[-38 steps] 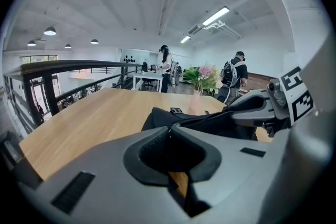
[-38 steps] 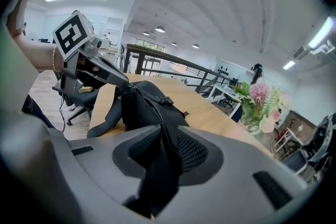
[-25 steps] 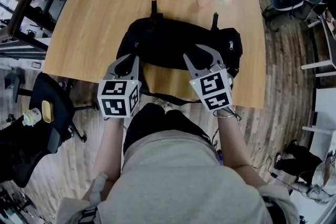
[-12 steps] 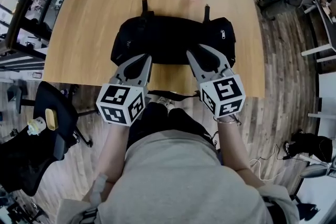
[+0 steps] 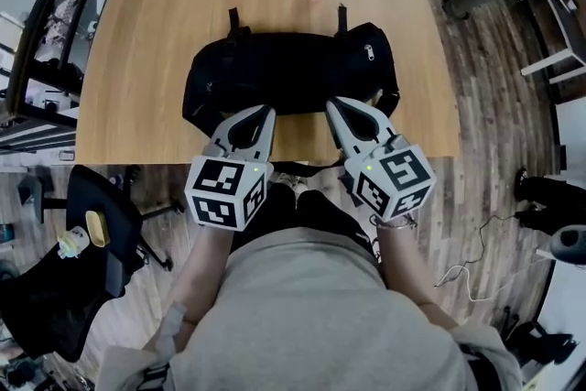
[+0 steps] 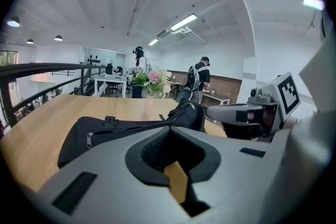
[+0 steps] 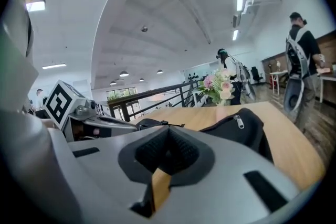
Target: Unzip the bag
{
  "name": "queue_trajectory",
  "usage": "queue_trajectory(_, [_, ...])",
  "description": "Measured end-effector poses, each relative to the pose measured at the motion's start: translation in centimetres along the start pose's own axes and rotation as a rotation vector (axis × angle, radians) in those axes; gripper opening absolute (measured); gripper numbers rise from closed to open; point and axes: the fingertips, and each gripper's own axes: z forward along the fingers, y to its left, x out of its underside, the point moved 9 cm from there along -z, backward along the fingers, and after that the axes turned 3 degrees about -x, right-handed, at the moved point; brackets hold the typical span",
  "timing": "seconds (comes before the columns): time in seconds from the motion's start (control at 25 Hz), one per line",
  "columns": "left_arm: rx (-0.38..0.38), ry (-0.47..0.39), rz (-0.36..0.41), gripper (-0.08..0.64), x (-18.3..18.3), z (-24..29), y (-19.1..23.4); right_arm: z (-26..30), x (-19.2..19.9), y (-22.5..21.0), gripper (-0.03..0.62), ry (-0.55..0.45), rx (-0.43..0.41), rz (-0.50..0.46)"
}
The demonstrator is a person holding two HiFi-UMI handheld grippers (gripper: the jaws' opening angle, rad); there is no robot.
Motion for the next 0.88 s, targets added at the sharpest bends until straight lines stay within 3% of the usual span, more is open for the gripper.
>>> queue_trajectory(0.2, [0.111,-0.012,-0.036,0.021,0.3,0.6,-1.4,-0.4,0.5,0.7,0.008,0.029,0.0,0.01])
queue_trajectory(0.48, [0.126,0.046,-0.033,0.02,1.3,1.5,-2.5,0.1,2.0,0.7,0.006,0.121,0.023,0.026])
queue_trajectory(0.68, [0.122,0.086,-0.015,0.018,2.2,1.7,-2.7,0.3,2.9,1.0,0.006,0.138,0.017,0.025])
queue_trajectory(0.88, [0.129,0.069,-0.053,0.018,2.4,1.2,-2.2,0.3,2.9,1.2,0.006,0.134,0.006,0.024])
